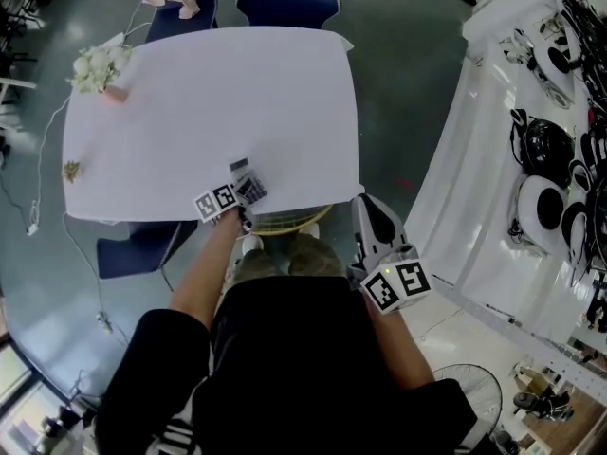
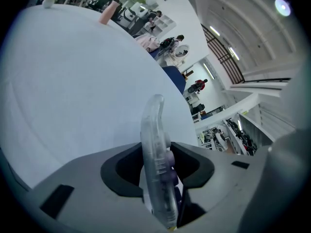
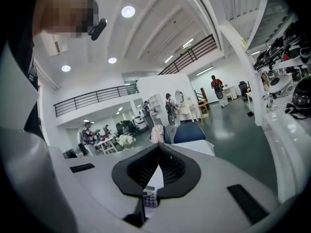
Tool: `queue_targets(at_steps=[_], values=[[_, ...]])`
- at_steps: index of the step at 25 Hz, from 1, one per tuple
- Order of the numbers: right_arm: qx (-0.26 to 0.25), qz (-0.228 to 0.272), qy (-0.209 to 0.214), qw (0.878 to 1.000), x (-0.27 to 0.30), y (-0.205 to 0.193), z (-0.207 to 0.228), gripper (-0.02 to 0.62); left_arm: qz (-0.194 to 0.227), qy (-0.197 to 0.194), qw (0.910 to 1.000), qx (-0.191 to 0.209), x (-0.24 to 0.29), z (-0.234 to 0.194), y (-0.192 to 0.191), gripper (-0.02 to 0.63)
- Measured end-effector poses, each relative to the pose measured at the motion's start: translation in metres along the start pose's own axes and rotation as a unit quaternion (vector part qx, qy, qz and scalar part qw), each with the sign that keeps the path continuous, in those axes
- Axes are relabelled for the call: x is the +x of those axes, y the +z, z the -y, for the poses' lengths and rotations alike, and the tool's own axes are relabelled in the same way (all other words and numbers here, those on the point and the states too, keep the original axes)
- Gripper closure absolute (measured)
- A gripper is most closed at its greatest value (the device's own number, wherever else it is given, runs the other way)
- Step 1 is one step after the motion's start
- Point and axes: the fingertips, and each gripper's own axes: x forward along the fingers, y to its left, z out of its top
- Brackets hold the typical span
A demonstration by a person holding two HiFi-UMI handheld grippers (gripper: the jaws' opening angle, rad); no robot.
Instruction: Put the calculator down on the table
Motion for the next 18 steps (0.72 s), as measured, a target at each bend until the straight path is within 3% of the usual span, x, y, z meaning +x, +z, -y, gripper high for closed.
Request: queue_targets(at_steps=[4, 8, 18], values=[[-0.007, -0.006, -0.012, 1.000, -0.006, -0.012, -0.009, 0.598, -0.024, 0.002, 0.9996, 0.012, 0.000, -0.009, -0.005, 0.385], [-0.013, -0.012, -0.028, 0.999, -0.013, -0.023, -0.016, 0.598, -0.037, -0.002, 0.9989, 0.028, -0.005, -0.010, -0.007, 0.370], [-0.011, 0.005, -0.073, 0.997, -0.047, -0.040, -0.042, 0.598, -0.053, 0.061, 0.9893, 0.122, -0.029, -0.042, -0.004, 0.302]])
